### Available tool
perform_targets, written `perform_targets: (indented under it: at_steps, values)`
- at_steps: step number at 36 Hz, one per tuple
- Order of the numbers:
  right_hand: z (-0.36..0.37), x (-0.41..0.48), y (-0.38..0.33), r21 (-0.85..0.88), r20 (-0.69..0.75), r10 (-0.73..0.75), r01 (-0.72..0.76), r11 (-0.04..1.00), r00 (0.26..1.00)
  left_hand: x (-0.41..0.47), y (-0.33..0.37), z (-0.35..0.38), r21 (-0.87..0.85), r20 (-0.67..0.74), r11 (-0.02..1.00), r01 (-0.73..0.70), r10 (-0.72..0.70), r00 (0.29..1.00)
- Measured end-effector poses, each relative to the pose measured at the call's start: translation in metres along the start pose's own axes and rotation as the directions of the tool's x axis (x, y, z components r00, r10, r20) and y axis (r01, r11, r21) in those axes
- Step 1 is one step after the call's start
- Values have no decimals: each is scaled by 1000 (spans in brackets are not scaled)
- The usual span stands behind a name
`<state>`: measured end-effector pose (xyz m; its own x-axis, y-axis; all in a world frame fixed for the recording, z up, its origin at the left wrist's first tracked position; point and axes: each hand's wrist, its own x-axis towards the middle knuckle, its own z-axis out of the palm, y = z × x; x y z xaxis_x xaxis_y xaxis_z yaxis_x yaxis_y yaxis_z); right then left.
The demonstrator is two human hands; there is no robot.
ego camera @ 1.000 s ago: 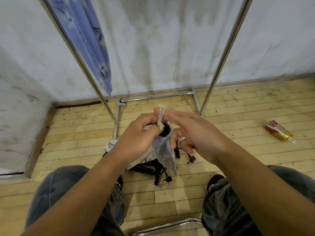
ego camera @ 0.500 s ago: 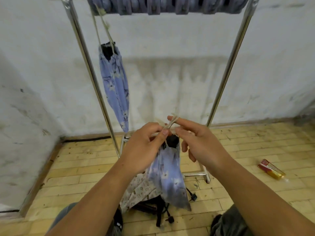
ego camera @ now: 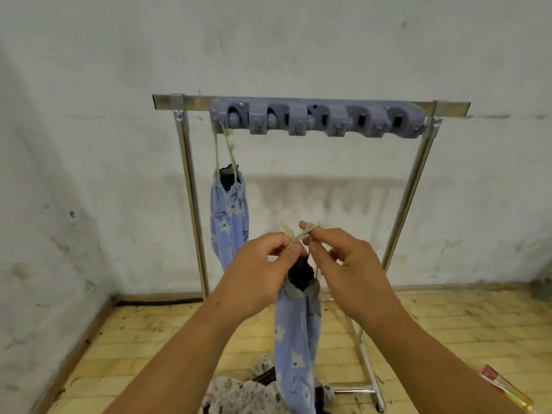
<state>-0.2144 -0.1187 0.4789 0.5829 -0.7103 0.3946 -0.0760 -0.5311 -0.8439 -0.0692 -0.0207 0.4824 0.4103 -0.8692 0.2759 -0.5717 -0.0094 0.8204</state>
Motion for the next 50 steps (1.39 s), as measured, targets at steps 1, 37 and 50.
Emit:
perform_targets:
  at_steps: [1, 37, 50]
  values:
    - [1, 4, -3, 13, 2, -3, 3, 1000, 1000, 3, 2, -4, 1, -6, 1000, 1, -1, 1000]
    - [39, 187, -72, -132, 87, -113, 124, 983, 990, 150, 29, -106, 55, -337, 998, -17, 35, 941]
    - [54, 202, -49, -224, 89, -129, 146, 964, 988, 169, 17, -92, 96, -399, 995, 41, 1, 917]
